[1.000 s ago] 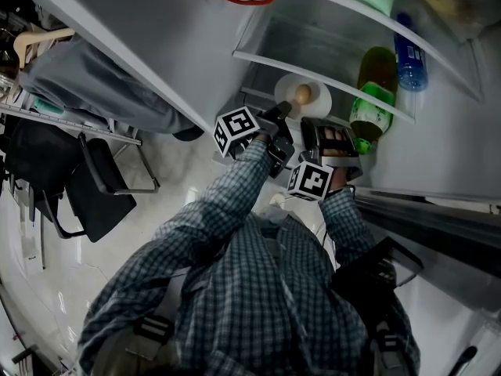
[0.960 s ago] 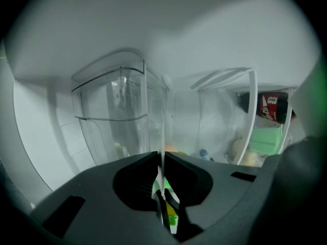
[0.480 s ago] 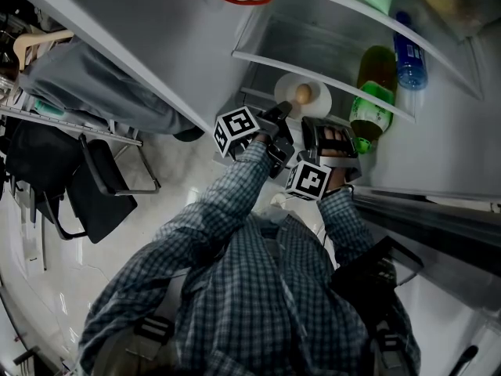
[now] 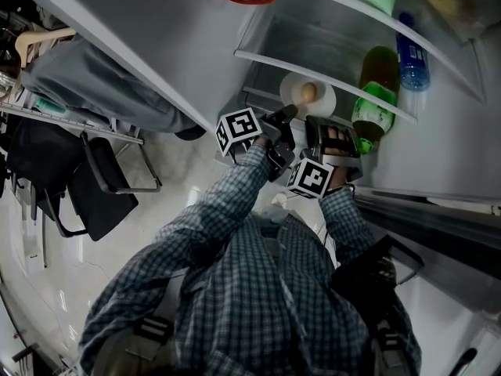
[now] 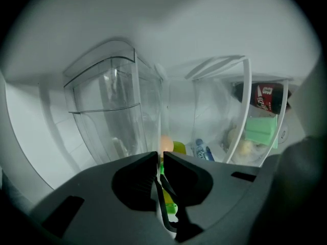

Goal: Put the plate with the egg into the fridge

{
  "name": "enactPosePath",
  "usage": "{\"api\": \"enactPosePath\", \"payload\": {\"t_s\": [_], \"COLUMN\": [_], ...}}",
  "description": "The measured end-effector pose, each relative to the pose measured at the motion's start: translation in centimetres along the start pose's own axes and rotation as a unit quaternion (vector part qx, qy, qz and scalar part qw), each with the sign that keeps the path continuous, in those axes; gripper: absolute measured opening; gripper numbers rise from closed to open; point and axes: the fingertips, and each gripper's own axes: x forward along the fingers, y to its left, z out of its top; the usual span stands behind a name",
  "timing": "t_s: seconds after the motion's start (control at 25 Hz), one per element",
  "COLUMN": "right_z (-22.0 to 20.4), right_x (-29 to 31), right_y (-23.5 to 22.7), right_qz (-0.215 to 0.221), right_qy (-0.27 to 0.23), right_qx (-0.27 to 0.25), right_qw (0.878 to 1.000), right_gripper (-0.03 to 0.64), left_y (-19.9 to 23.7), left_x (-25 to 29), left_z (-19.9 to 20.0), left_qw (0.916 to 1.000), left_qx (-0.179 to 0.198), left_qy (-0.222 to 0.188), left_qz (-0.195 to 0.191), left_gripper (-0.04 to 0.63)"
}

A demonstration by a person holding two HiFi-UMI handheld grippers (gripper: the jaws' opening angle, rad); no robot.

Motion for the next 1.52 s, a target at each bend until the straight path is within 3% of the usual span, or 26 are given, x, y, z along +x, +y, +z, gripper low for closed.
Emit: {"api": "enactPosePath", "payload": {"t_s": [0.92, 1.52], "right_z": [0.2, 0.5], "right_x": [1.6, 1.7], "right_y": [-0.2, -0.5], "right_qz": [0.022, 0.052], "right_qy": [-0.006, -0.035], "right_qx": [0.018, 0.089], "right_qw": [1.0, 0.994], "right_gripper": [0.023, 0.027], "left_y": [0.6, 0.8], "left_x": [0.0, 0.5], "left_z": [-0.9, -0.1], "left_qw": [0.999, 0.999], "left_qx": [-0.013, -0.026], "left_qy": [0.02, 0.002], "left_qz": [0.038, 0.038], "left_gripper": [0.021, 0.021]}}
